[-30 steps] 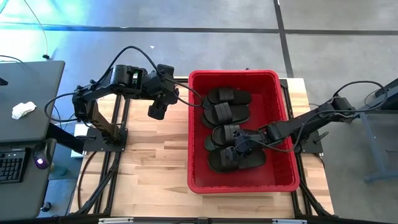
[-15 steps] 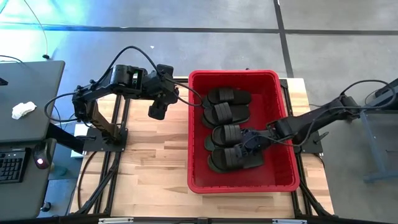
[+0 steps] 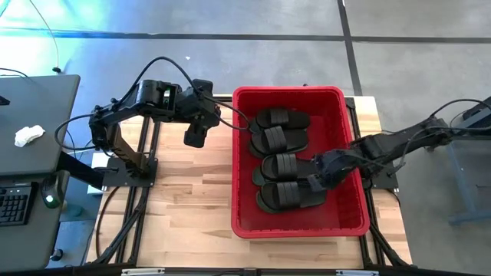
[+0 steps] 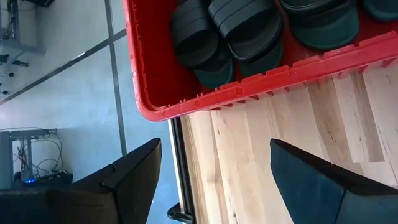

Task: Pick and place slides into bin
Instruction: Return to Home Position

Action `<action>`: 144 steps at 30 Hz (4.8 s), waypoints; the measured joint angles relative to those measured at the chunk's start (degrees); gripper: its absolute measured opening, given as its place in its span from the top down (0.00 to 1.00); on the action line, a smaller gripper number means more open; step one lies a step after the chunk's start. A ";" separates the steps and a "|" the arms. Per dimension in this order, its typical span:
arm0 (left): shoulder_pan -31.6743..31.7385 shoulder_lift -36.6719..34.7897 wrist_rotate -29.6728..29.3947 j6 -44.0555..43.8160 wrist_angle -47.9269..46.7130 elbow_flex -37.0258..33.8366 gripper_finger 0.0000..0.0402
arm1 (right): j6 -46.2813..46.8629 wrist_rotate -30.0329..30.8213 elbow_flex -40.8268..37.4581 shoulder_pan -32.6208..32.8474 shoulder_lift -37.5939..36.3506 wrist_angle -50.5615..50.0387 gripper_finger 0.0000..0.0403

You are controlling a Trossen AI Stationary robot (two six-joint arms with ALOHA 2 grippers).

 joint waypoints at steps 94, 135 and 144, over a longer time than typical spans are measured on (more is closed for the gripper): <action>58.51 -10.56 40.28 9.87 54.35 -7.95 1.00 | -105.70 34.07 -6.60 -74.27 -54.28 51.82 1.00; 58.47 -35.47 41.97 -9.46 104.50 -73.15 1.00 | -73.89 27.10 -45.09 -74.26 -56.74 50.36 1.00; 58.47 -35.47 40.75 -11.60 111.37 -80.60 1.00 | -75.73 26.87 -45.13 -74.26 -56.77 46.69 1.00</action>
